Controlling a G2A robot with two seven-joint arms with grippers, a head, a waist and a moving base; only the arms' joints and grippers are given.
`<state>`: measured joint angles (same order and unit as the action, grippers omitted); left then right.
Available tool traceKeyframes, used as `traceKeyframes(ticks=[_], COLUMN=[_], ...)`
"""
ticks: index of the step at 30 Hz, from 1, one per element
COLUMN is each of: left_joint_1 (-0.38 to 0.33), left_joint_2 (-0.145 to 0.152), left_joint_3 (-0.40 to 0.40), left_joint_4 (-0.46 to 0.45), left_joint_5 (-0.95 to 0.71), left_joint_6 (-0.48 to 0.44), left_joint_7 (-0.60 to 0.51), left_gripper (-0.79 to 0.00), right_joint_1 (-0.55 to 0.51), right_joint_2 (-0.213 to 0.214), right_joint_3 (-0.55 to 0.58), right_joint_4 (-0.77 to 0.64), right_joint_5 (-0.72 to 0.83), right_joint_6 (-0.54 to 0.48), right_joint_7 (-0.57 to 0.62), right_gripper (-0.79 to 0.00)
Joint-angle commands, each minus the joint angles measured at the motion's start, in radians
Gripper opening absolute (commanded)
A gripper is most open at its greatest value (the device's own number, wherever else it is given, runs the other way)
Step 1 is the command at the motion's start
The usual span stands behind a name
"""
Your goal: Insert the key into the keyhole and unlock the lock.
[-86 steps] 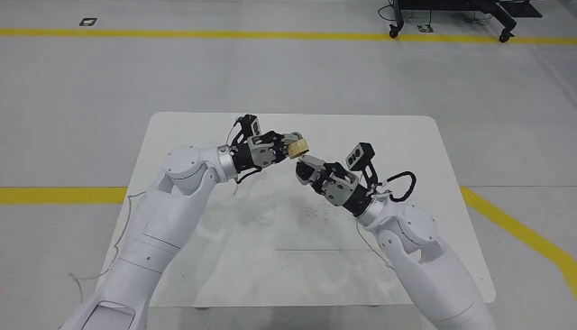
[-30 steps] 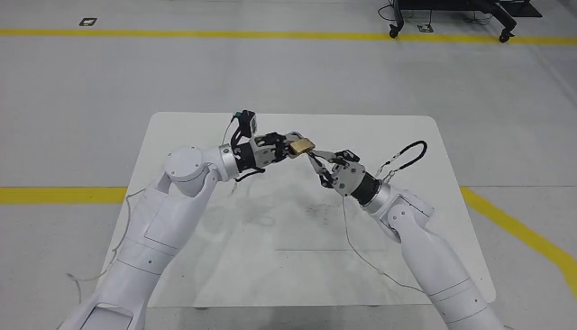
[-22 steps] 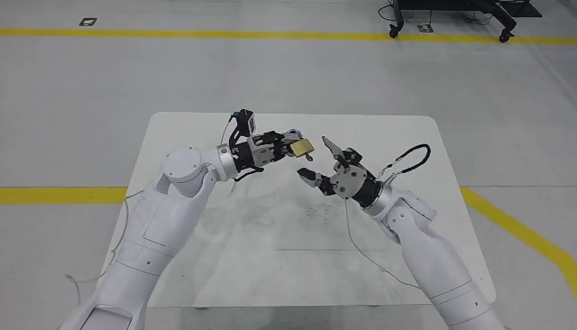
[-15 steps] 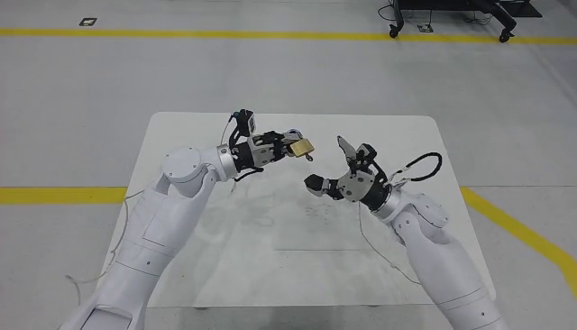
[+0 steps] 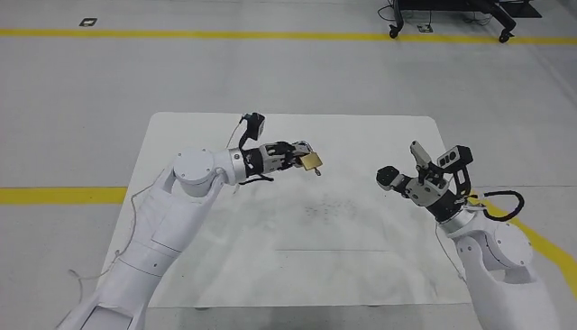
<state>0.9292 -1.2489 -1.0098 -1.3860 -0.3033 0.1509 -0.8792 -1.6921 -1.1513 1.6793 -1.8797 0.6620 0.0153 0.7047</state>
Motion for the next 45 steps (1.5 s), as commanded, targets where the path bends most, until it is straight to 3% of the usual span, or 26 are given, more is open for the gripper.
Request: traceKeyframes(ticks=[1,8,16,27,28,29,33,35,37,39,45], left_joint_1=[-0.012,-0.050,-0.136,-0.188,-0.191,-0.193,-0.201,-0.203,-0.205,-0.206,-0.190], left_joint_2=[0.001,-0.006,-0.025,-0.053,-0.055,-0.057,-0.062,-0.063,-0.064,-0.063,-0.048], left_joint_3=[0.029,0.120,0.267,0.336,0.340,0.343,0.351,0.350,0.346,0.337,0.281], left_joint_4=[-0.008,0.006,0.080,0.149,0.152,0.155,0.168,0.169,0.172,0.170,0.121], left_joint_5=[0.089,0.222,0.378,0.396,0.397,0.393,0.391,0.391,0.389,0.384,0.389], left_joint_6=[0.009,0.058,0.147,0.170,0.170,0.167,0.159,0.144,0.135,0.119,0.021], left_joint_7=[-0.015,-0.068,-0.227,-0.263,-0.263,-0.268,-0.278,-0.272,-0.273,-0.269,-0.197], left_gripper=[-0.785,-0.785,-0.785,-0.785,-0.591,-0.520,-0.382,-0.222,-0.206,-0.139,-0.089], right_joint_1=[0.003,0.003,0.003,0.003,0.003,0.003,0.003,0.003,0.003,0.003,0.003], right_joint_2=[0.000,0.000,0.000,0.000,0.000,0.000,0.000,0.000,0.000,0.000,0.000], right_joint_3=[-0.005,-0.005,-0.005,-0.005,-0.005,-0.005,-0.005,-0.005,-0.005,-0.005,-0.005], right_joint_4=[0.001,0.001,0.001,0.001,0.001,0.001,0.001,0.001,0.001,0.001,0.001], right_joint_5=[-0.001,-0.001,-0.001,-0.001,-0.001,-0.001,-0.001,-0.001,-0.001,-0.001,-0.001], right_joint_6=[0.001,0.001,0.001,0.001,0.001,0.001,0.001,0.001,0.001,0.001,0.001], right_joint_7=[0.001,0.001,0.001,0.001,0.001,0.001,0.001,0.001,0.001,0.001,0.001], right_gripper=[0.000,0.000,0.000,0.000,0.000,0.000,0.000,0.000,0.000,0.000,0.000])
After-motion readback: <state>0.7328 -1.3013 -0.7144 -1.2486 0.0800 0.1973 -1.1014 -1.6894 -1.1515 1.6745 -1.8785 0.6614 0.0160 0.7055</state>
